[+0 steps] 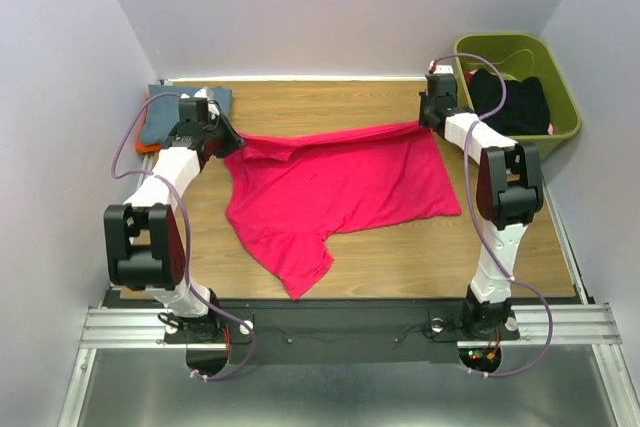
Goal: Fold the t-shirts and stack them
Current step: Fold the tshirt
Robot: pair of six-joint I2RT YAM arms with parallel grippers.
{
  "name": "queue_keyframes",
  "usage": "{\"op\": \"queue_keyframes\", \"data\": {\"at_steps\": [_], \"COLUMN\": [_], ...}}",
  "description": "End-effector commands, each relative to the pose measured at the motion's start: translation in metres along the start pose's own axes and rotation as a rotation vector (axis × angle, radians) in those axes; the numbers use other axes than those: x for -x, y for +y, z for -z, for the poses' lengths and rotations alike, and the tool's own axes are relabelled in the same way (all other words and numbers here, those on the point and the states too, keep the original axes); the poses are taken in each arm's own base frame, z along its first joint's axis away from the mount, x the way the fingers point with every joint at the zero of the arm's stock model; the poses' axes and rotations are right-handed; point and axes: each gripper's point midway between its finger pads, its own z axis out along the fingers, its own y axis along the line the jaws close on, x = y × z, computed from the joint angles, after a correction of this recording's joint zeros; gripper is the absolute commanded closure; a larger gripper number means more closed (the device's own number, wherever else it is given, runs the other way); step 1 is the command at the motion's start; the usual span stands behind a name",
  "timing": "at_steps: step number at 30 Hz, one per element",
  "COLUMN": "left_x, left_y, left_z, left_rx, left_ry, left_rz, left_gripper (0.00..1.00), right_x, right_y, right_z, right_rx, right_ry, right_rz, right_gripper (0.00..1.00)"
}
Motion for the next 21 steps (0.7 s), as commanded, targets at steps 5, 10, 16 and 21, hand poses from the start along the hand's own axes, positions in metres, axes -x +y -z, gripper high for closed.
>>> {"op": "queue_keyframes", "data": {"at_steps": [5, 10, 16, 21], "left_x": [-0.011, -0.037, -0.068, -0.053], "left_y": [-0.003, 0.009, 0.024, 0.025], "left_z": [0.014, 0.007, 0.004, 0.024], "left_rx": [-0.054, -0.062, -0.057, -0.018], "left_ry": [-0.037, -0.002, 0.037, -0.048], "left_rz": [0.053, 0.123, 0.194, 0.156], "left_gripper": [0.97, 0.96, 0.78, 0.41], "right_x": [0.016, -0.012, -0.027, -0.008], "right_y": [-0.010, -0.007, 0.000, -0.003], "right_z": [0.019, 0.014, 0.011, 0.039], "right_rx": [-0.007, 0.019, 0.053, 0.080], "right_ry": [-0.058, 0.004, 0.042, -0.001], "right_rz": [-0.092, -0.141, -0.161, -0.172], "right_gripper": [0.99, 0.99, 0.91, 0.51]}}
